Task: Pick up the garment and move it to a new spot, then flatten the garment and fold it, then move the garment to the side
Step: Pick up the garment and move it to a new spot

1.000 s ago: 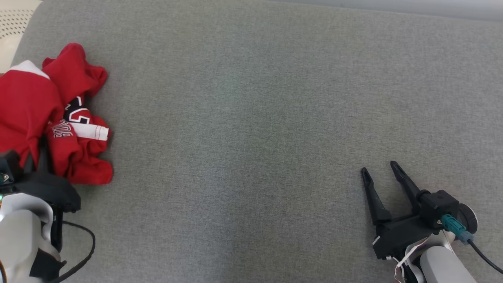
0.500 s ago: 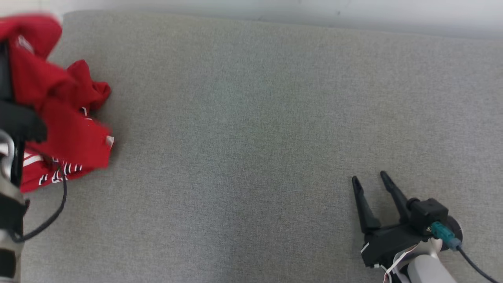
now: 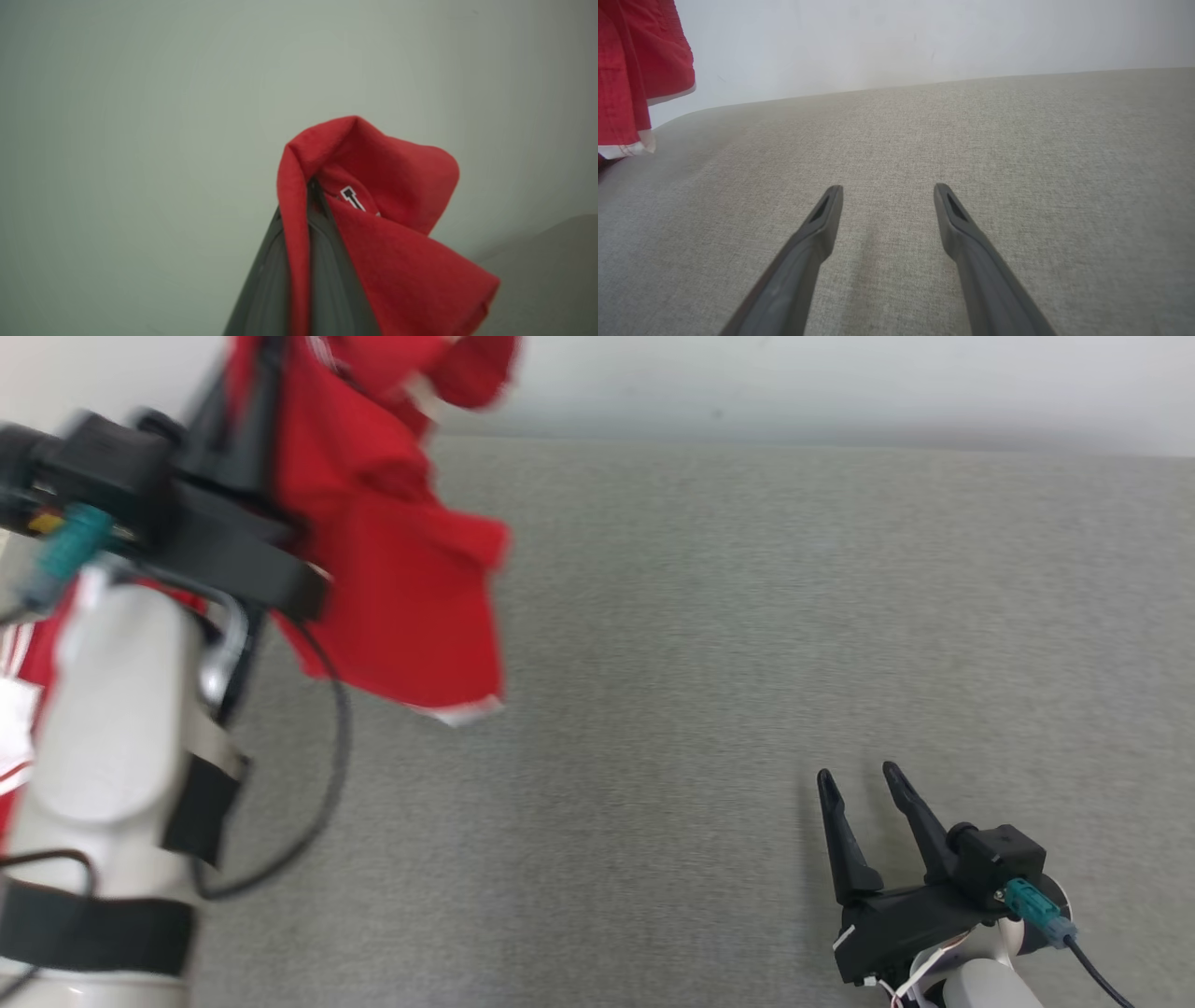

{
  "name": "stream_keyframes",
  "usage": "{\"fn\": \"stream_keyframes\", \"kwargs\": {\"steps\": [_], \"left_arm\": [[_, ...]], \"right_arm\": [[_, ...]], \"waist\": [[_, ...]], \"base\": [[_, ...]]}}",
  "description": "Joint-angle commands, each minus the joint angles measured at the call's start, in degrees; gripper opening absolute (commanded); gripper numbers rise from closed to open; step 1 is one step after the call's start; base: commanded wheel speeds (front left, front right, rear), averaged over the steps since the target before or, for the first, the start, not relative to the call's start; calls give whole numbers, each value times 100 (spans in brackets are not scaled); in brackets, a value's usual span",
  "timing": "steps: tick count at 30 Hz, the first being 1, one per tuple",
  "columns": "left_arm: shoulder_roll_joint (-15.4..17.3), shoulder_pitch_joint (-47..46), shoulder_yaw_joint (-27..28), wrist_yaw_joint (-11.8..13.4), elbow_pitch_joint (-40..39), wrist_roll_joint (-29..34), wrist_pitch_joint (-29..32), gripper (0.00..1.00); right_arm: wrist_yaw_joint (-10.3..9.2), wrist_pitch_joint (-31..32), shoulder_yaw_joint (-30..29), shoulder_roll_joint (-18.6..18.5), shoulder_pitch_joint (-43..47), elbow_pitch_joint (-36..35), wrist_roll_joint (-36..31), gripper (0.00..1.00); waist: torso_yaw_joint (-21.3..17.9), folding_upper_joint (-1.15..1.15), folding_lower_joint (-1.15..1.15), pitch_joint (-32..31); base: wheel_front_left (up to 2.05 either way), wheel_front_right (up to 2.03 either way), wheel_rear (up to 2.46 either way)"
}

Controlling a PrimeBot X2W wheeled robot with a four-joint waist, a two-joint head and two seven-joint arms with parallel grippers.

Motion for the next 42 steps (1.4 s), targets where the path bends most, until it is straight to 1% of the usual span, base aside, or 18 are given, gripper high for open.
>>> {"fn": "stream_keyframes", "kwargs": {"steps": [1, 7, 11, 16, 17, 18, 19, 22, 24, 26, 30, 36, 37, 39, 42], "left_arm": [[-39, 161, -34, 0, -13, -30, -26, 0], [-450, 675, -411, -5, 194, -330, -27, 0], [-659, 1089, -534, -9, 563, -557, -26, 0], [-787, 1573, -741, 18, 1120, -648, -27, 0], [-799, 1659, -736, 40, 1226, -714, -27, 29], [-809, 1702, -748, 58, 1274, -707, -27, 88], [-818, 1754, -785, 72, 1338, -716, -27, 100], [-829, 1930, -819, 129, 1391, -784, -27, 100], [-829, 2110, -827, 220, 1304, -901, -27, 100], [-830, 2175, -812, 245, 1265, -960, -27, 100], [-831, 2504, -782, 368, 950, -987, -27, 100], [-832, 2975, -409, 558, 508, -811, -27, 100], [-832, 2975, -409, 558, 508, -811, -27, 100], [-833, 3161, -245, 627, 387, -737, -27, 100], [-835, 3402, -39, 667, 242, -625, -27, 100]], "right_arm": [[2, -4, 2, 19, 43, 18, 20, 100], [2, -3, -16, 81, 109, 29, 28, 100], [2, -3, -29, 90, 156, 59, 25, 100], [2, -3, -44, 73, 139, 78, 95, 100], [2, -3, -46, 63, 140, 80, 102, 100], [2, -3, -35, 56, 140, 78, 104, 100], [2, -3, -31, 54, 145, 79, 103, 100], [2, -3, -32, 30, 188, 94, 101, 100], [2, -3, -39, 45, 218, 113, 90, 100], [2, -3, -27, 51, 234, 112, 81, 100], [2, -3, 12, 37, 274, 84, 65, 100], [2, -3, 74, 24, 327, 59, 55, 100], [2, -3, 74, 24, 327, 59, 55, 100], [2, -3, 72, 24, 398, 46, 57, 100], [2, -3, 120, 25, 415, 42, 67, 100]], "waist": [[-253, 0, 0, -111], [-849, 0, 0, -149], [-1214, 0, 0, -141], [-1584, 0, 0, -169], [-1631, 0, 0, -181], [-1673, 0, 0, -197], [-1700, 0, 0, -211], [-1729, 0, 0, -285], [-1684, 0, 0, -385], [-1659, 0, 0, -418], [-1443, 0, 0, -594], [-1134, 0, 0, -808], [-1134, 0, 0, -808], [-1002, 0, 0, -884], [-805, 0, 0, -953]], "base": [[0, 0, 0], [0, 0, 0], [0, 0, 0], [0, 0, 0], [0, 0, 0], [0, 0, 0], [0, 0, 0], [0, 0, 0], [0, 0, 0], [0, 0, 0], [0, 0, 0], [0, 0, 0], [0, 0, 0], [0, 0, 0], [0, 0, 0]]}}
